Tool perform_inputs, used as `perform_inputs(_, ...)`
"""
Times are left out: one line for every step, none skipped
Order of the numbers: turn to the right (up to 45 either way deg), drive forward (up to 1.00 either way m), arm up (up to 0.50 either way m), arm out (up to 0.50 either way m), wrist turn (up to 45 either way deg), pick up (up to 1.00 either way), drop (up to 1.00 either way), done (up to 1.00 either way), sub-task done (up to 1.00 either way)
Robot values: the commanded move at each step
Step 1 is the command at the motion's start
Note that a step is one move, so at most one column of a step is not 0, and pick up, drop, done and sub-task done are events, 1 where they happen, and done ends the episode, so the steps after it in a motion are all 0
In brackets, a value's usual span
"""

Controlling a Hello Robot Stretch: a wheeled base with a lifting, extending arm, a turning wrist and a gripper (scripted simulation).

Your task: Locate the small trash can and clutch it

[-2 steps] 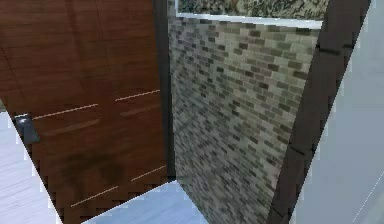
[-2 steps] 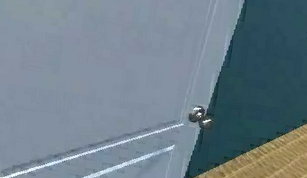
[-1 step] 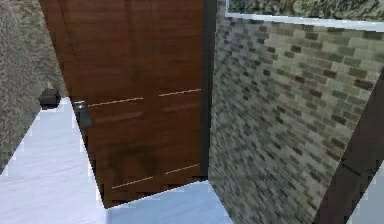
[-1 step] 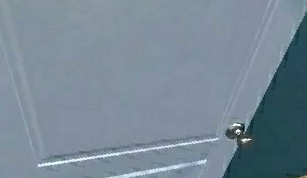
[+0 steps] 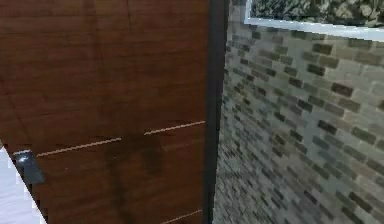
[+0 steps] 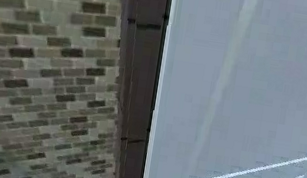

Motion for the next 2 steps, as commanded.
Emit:
perform_inputs(-45.0, 0.0, 0.0, 0.0, 0.0, 0.0, 0.0, 0.0, 0.0)
perform_inputs(-42.0, 0.0, 0.0, 0.0, 0.0, 0.0, 0.0, 0.0, 0.0)
